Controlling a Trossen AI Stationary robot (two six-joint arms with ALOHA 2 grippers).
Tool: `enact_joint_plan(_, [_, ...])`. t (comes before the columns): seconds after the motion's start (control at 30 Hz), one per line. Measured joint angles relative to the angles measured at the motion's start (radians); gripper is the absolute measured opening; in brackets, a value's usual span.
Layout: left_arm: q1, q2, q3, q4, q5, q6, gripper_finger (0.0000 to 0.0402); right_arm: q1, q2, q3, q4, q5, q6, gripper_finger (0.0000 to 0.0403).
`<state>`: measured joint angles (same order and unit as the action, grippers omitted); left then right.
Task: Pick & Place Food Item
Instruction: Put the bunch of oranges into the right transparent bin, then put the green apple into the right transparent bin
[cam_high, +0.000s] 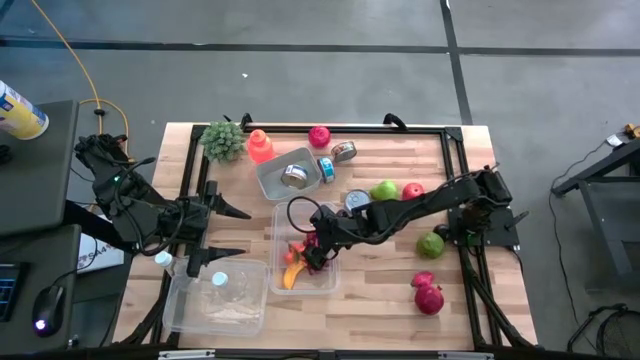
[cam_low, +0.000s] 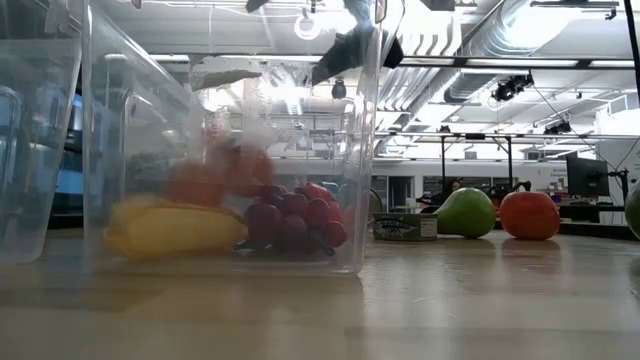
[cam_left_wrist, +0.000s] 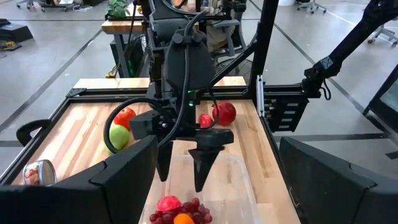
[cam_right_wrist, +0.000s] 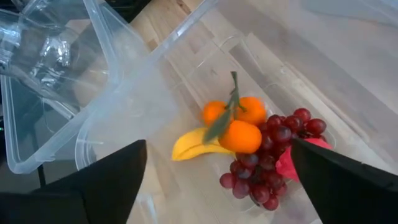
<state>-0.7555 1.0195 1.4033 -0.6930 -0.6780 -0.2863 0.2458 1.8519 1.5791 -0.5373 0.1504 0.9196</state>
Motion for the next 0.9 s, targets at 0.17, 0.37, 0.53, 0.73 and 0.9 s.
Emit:
enact_joint_plan(0.17, [0.0, 0.0, 0.0, 0.0, 0.0, -0.002, 0.0327, 0.0, -0.006, 0.0, -0.012, 0.001, -0.001, 0.0389])
enact_joint_plan(0.37, [0.0, 0.0, 0.0, -0.003, 0.0, -0.009, 0.0327, 0.0, -0.053, 0.001, -0.11, -0.103, 0.025, 0.0372])
enact_joint_plan(0.53, [0.0, 0.0, 0.0, -0.007, 0.0, -0.011, 0.0327, 0.001, -0.1, 0.001, -0.296, -0.326, 0.148, 0.0356])
enact_joint_plan(0.73, [0.0, 0.0, 0.0, -0.014, 0.0, -0.014, 0.0327, 0.034, -0.138, 0.0, -0.54, -0.355, 0.292, 0.0338])
enact_joint_plan(0.9, [0.0, 0.0, 0.0, -0.02, 0.0, -0.014, 0.0327, 0.091, -0.145, 0.0, -0.756, -0.274, 0.375, 0.0323])
